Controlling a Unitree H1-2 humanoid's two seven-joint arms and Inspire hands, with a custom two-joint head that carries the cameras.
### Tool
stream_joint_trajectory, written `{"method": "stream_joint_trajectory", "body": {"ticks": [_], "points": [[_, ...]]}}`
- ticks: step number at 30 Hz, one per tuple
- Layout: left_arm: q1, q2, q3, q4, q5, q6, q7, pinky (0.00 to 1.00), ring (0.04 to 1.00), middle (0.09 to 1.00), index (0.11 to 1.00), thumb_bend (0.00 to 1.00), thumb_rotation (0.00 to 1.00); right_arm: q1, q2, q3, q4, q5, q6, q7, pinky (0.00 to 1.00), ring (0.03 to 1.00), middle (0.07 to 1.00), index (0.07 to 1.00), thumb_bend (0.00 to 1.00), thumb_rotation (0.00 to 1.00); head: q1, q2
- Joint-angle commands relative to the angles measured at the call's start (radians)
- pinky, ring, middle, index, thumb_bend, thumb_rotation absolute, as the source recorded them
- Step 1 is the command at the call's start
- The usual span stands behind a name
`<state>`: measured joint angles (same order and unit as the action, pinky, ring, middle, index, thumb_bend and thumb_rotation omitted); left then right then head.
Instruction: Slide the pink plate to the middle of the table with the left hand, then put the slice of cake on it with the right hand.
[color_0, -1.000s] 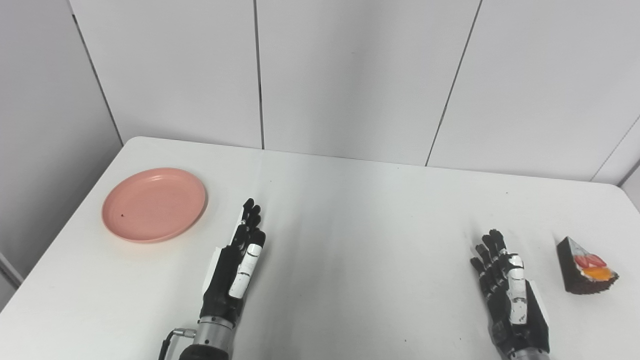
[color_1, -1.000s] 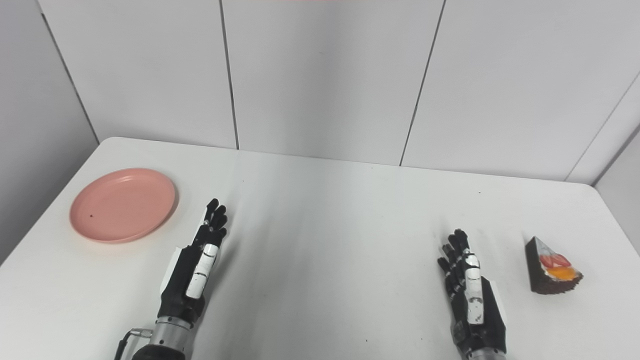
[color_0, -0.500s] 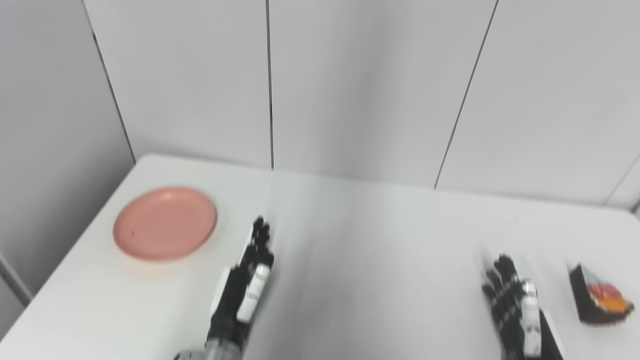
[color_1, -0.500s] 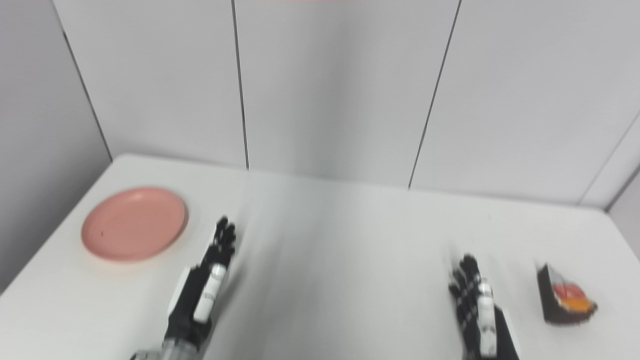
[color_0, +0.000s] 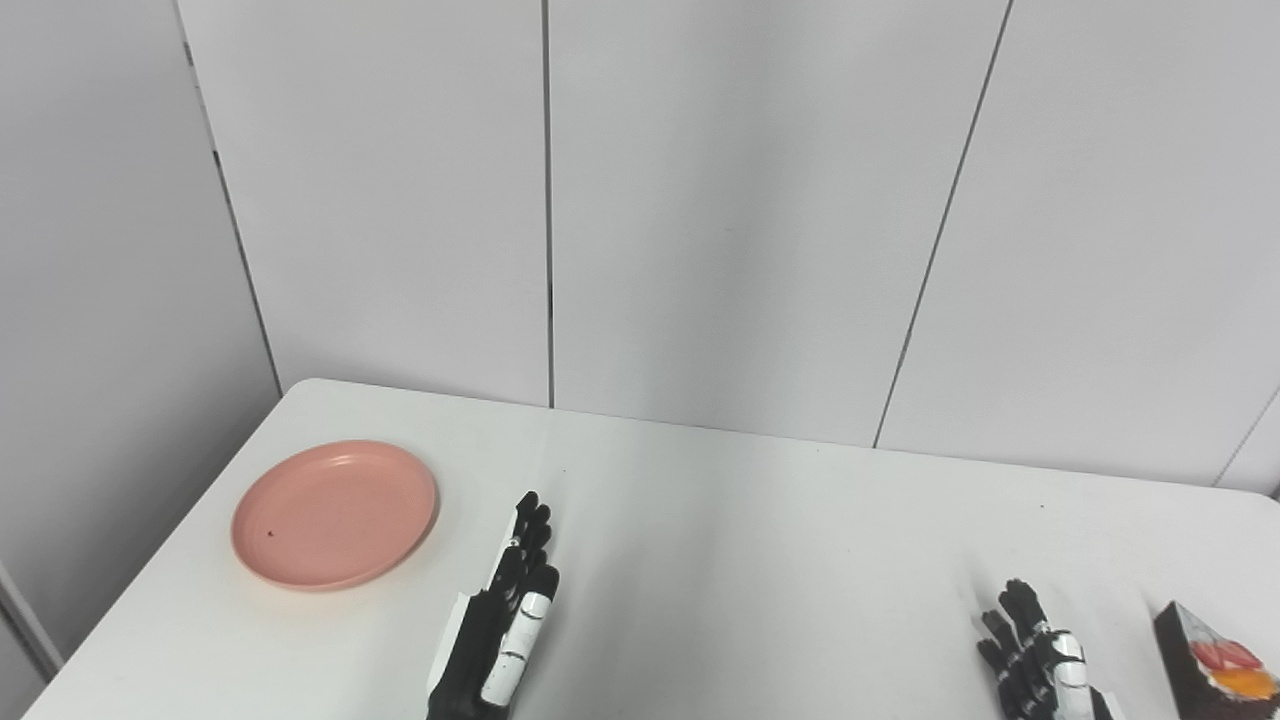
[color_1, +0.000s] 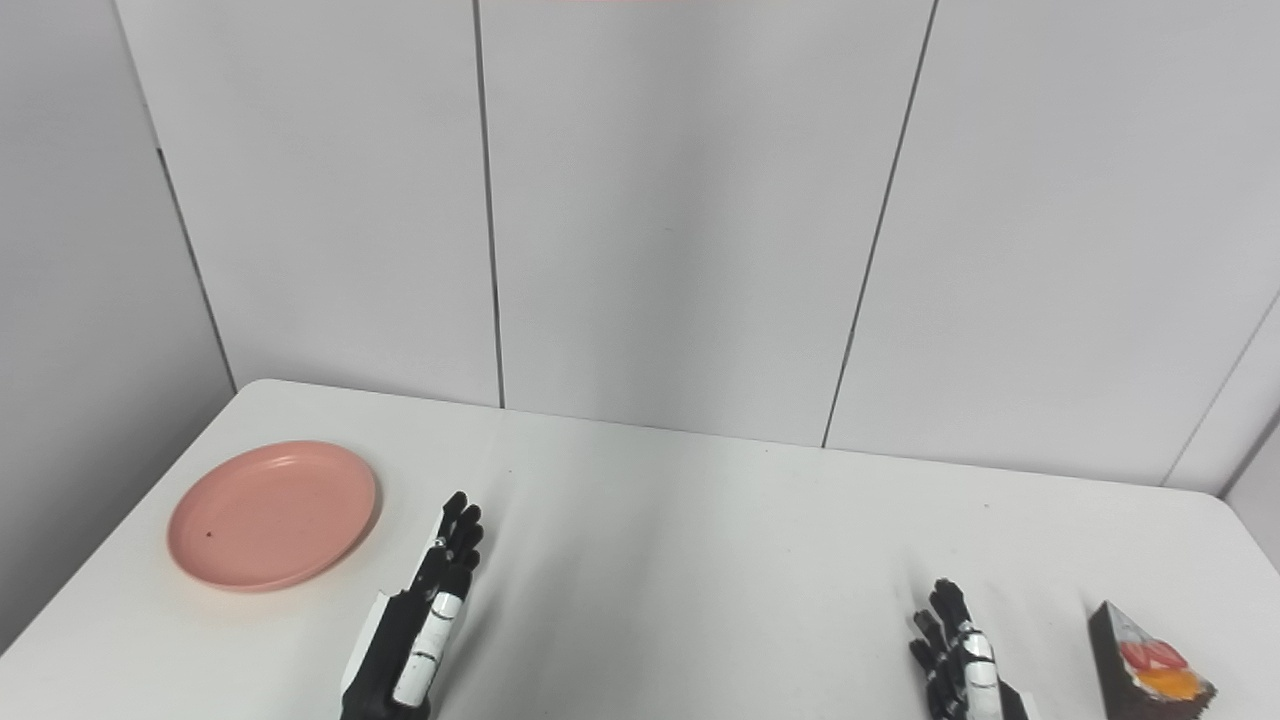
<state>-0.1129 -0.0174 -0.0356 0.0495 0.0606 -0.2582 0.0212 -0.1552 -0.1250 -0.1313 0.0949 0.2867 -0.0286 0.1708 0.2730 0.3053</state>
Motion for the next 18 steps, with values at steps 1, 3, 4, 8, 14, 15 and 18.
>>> {"method": "stream_joint_trajectory", "body": {"ticks": [1,3,4,8,14,15,18], "points": [[0.034,0.003,0.0,0.037,0.002,-0.029,0.002,1.0,0.991,1.0,1.0,0.67,0.92,0.018,0.01,0.001,-0.002,0.0,0.007,-0.008,1.0,0.967,0.987,0.946,0.76,0.94,-0.005,0.007],[0.031,0.008,0.0,0.029,0.014,-0.042,0.006,0.99,0.975,0.993,1.0,0.68,0.93,0.019,0.012,0.004,-0.01,-0.006,0.011,-0.012,1.0,0.966,0.987,0.946,0.75,0.94,-0.01,0.014],[0.028,0.011,0.001,0.019,0.013,-0.048,0.004,0.98,0.964,0.988,1.0,0.69,0.93,0.02,0.014,0.005,-0.017,-0.008,0.015,-0.015,1.0,0.965,0.986,0.945,0.74,0.95,-0.014,0.022],[-0.002,0.028,0.01,-0.051,-0.008,-0.057,-0.008,0.97,0.961,0.976,0.978,0.72,0.91,0.024,0.022,0.004,-0.041,-0.007,0.029,-0.031,1.0,0.961,0.979,0.936,0.73,0.94,-0.023,0.029],[-0.084,0.082,0.061,-0.114,-0.011,-0.04,0.002,0.86,0.898,0.893,0.84,0.82,0.9,0.03,0.03,0.006,-0.067,-0.009,0.038,-0.046,1.0,0.965,0.986,0.944,0.72,0.96,-0.036,0.036],[-0.107,0.098,0.078,-0.12,-0.011,-0.029,0.006,0.85,0.89,0.883,0.828,0.83,0.9,0.03,0.031,0.006,-0.071,-0.007,0.042,-0.047,1.0,0.965,0.985,0.943,0.72,0.95,-0.037,0.036],[-0.153,0.129,0.112,-0.12,-0.017,-0.018,0.01,0.79,0.837,0.81,0.763,0.88,0.9,0.029,0.032,0.008,-0.075,-0.003,0.049,-0.049,1.0,0.971,0.987,0.937,0.71,0.95,-0.036,0.038]]}}
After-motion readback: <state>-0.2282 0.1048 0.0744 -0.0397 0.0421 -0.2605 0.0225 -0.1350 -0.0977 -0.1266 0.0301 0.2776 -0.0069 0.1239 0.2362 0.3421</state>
